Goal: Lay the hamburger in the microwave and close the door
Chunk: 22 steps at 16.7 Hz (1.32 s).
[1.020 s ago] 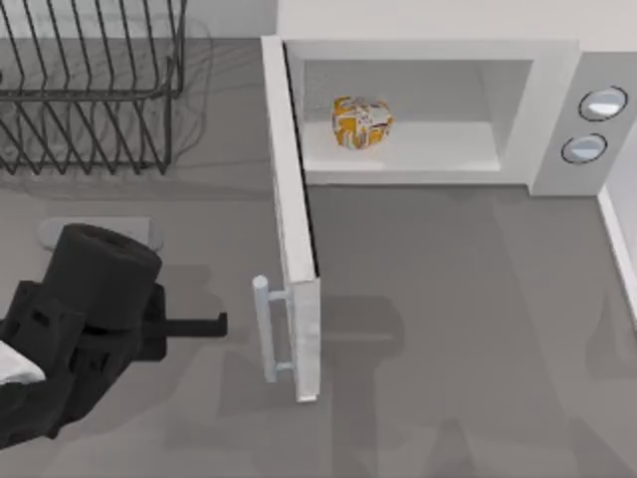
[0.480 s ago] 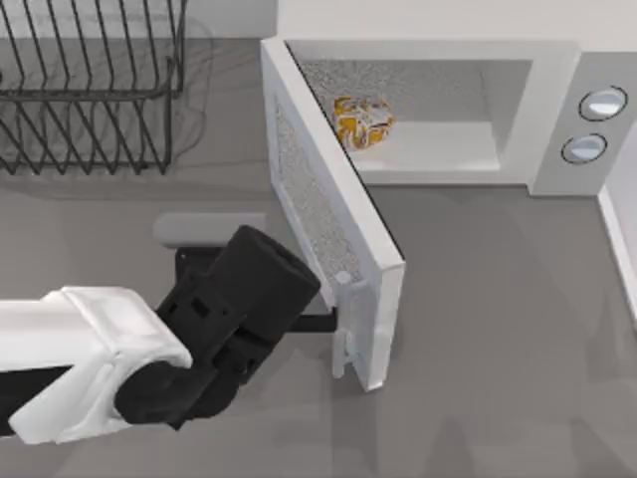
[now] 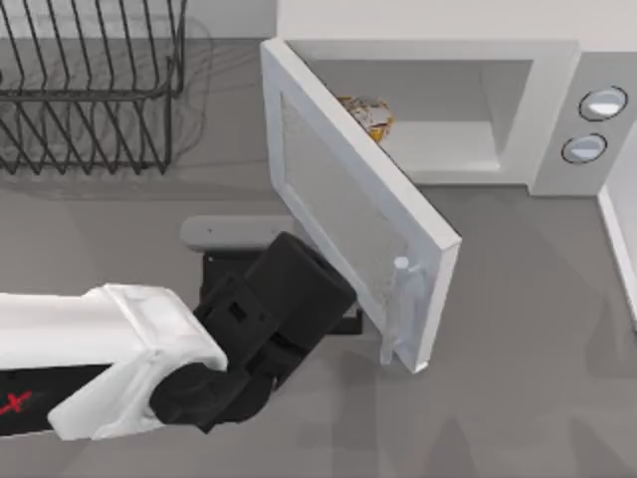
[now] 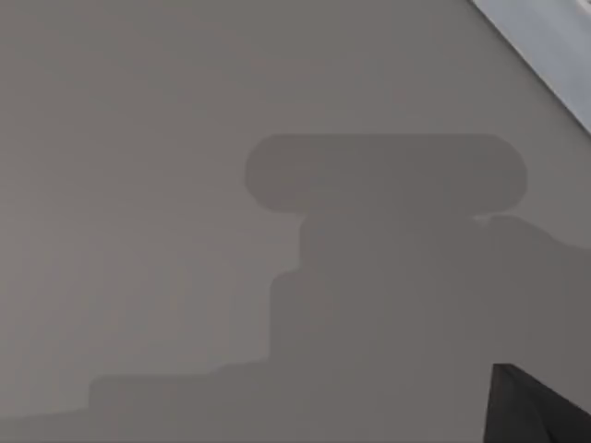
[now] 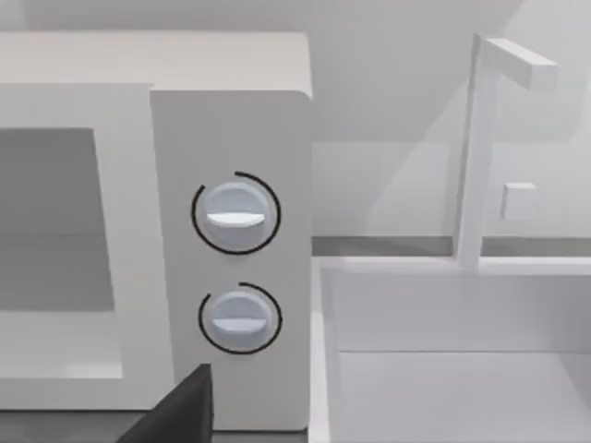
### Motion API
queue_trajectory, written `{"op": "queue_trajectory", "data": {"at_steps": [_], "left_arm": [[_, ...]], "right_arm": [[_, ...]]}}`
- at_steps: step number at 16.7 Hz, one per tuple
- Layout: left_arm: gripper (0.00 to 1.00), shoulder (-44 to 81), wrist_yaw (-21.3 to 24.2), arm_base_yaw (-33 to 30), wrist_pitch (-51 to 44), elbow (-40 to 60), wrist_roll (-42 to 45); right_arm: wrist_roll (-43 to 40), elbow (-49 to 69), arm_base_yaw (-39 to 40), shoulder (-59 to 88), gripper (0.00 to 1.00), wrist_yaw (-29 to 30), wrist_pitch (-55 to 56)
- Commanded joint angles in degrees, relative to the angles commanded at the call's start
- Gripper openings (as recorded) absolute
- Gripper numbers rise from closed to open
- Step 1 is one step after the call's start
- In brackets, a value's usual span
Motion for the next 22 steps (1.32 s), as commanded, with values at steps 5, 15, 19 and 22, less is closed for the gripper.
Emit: {"op": "queue_trajectory", "data": {"at_steps": [5,15,19,22], "left_arm": [[0.00,8.0,-2.4,-4.8,-4.4,9.5,-4.9],[0.00,16.9,-4.8,-9.8,-9.6,20.6,-10.6],[0.00,19.6,-5.2,-10.8,-11.5,24.4,-11.6],[0.00,24.2,-5.9,-12.4,-15.0,31.5,-13.5]], "right_arm": [[0.0,0.0,0.0,0.0,1.00,0.0,0.0],[0.0,0.0,0.0,0.0,1.00,0.0,0.0],[0.0,0.0,0.0,0.0,1.00,0.0,0.0],[0.0,0.0,0.0,0.0,1.00,0.0,0.0]]}}
